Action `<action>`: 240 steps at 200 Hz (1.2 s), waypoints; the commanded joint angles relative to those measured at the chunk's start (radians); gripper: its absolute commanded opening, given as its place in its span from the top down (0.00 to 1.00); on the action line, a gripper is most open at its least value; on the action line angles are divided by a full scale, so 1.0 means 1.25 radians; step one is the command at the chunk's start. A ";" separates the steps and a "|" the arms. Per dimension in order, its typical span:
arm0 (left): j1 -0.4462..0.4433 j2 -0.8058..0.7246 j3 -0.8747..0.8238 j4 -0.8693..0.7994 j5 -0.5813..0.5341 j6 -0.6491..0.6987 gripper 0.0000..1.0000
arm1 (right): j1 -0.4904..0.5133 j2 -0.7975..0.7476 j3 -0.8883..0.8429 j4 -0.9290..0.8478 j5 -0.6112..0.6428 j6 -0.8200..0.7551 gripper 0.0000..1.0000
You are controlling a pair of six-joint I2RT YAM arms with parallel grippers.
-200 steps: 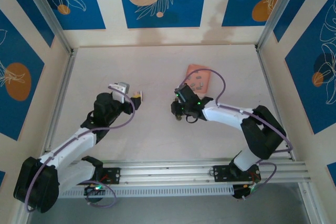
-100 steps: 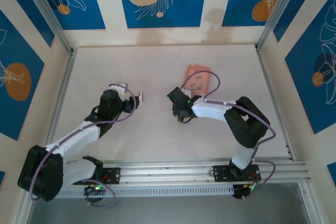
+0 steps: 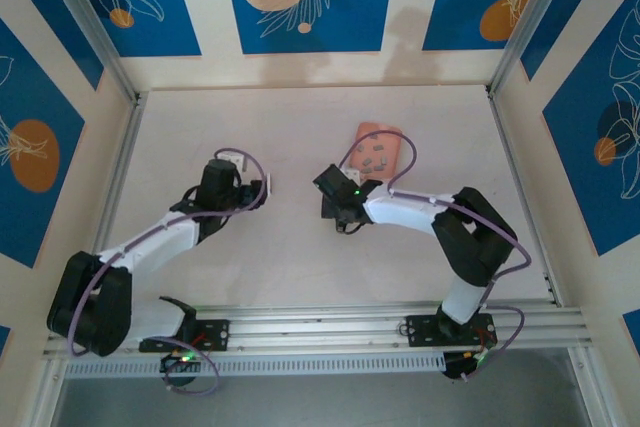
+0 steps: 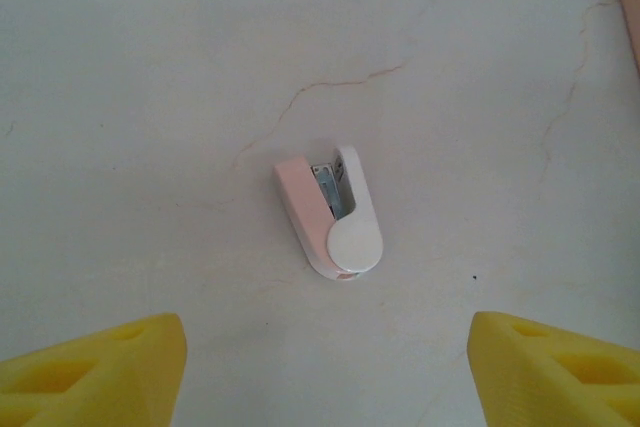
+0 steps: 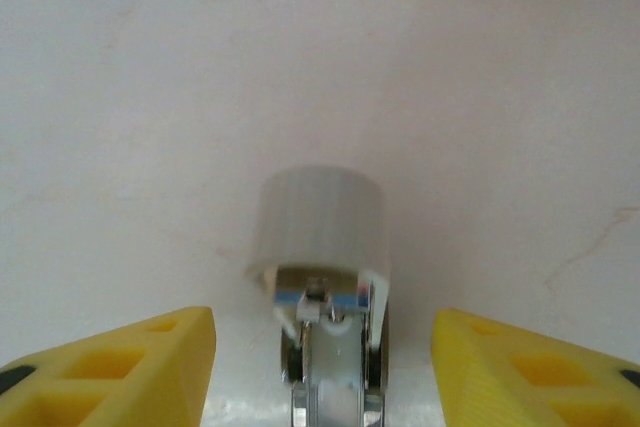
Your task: Load the staples into the stapler
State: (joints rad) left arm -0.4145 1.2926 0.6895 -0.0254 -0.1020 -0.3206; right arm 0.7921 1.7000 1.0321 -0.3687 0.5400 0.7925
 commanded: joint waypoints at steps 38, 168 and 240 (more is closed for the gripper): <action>0.024 0.190 0.232 -0.261 -0.007 -0.092 0.26 | -0.023 -0.233 -0.072 0.052 -0.078 -0.093 0.33; 0.027 0.507 0.516 -0.450 -0.016 -0.168 0.30 | -0.028 -0.207 -0.044 0.037 -0.132 -0.118 0.32; 0.027 0.573 0.586 -0.443 0.011 -0.178 0.35 | -0.032 -0.201 -0.043 0.032 -0.145 -0.121 0.32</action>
State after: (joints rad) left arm -0.3901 1.9690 1.3796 -0.5617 -0.1081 -0.5259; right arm 0.7578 1.4441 0.9676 -0.3271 0.3832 0.6556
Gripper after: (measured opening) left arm 0.666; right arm 0.678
